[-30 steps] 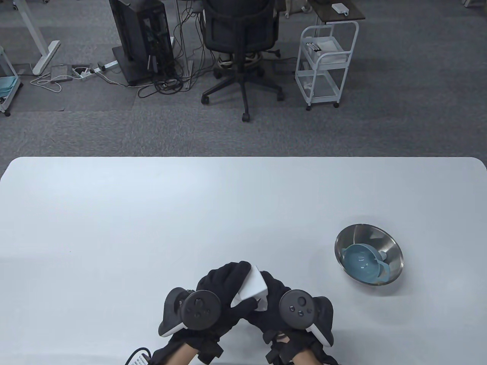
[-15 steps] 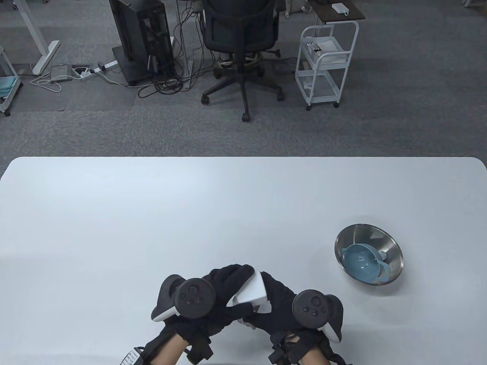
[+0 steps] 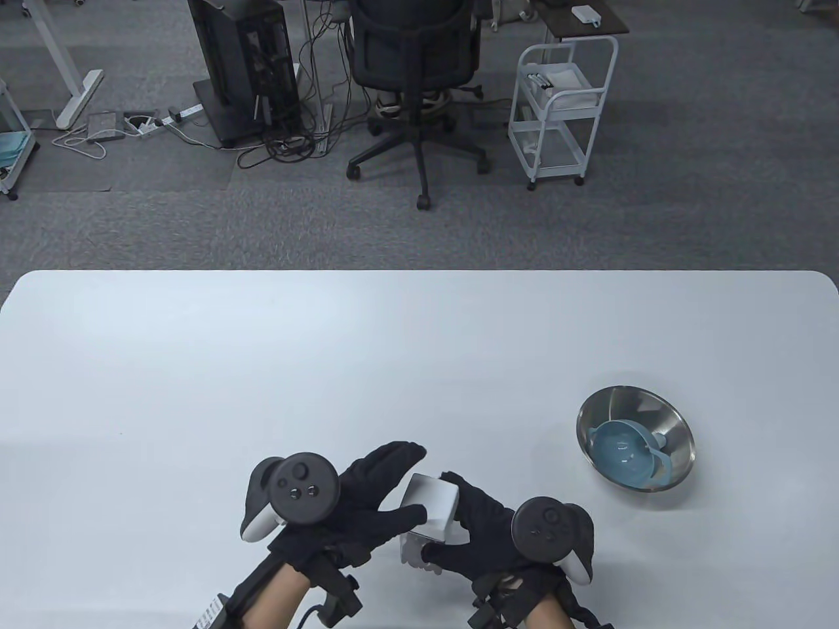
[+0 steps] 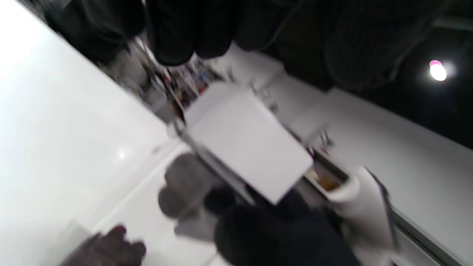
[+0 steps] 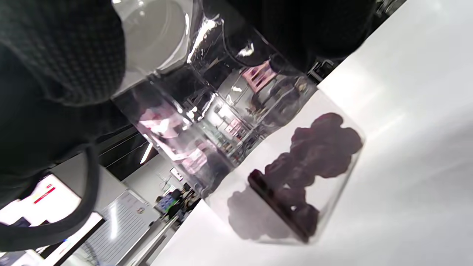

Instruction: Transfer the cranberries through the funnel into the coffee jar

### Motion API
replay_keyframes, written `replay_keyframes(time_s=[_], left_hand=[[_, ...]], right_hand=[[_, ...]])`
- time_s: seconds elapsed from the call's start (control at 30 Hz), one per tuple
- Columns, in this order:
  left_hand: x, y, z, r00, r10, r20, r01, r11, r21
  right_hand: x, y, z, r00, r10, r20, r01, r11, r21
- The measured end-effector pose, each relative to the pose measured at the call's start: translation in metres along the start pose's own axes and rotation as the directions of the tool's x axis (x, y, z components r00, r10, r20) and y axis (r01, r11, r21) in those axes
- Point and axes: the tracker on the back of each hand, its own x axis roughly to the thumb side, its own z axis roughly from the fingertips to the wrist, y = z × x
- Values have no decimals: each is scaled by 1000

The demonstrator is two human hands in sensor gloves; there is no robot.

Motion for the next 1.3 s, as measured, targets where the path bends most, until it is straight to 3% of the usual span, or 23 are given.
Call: replay_keyframes(time_s=[0.1,0.27,0.53,0.67,0.8,1.13,1.2,1.3], left_hand=[[12,-10,7,986,-142,-85,148,986,75],[24,-35,6,932,-336,-134,345,937,48],[22,-55,-3,899,-410,-155,422,905,53],[11,-48,-7,963,-269,-29,269,963,-11],[-2,-36,-9,985,-158,71,166,977,-133],[-18,-20,-17,992,76,100,-33,924,-381],[-19,-20,-17,993,76,92,-34,921,-389],[-14,-19,-15,995,32,92,-4,959,-284]], right_hand=[[-1,-3,2,997,61,-43,-63,996,-59],[0,-3,3,988,118,-96,-126,988,-89],[2,0,3,988,126,-88,-133,988,-75],[1,-2,2,994,88,-62,-91,994,-57],[2,-1,1,999,46,-21,-46,999,-16],[4,3,0,997,-51,54,46,996,80],[4,4,0,998,-32,47,29,997,71],[5,2,0,999,-18,40,17,999,35]])
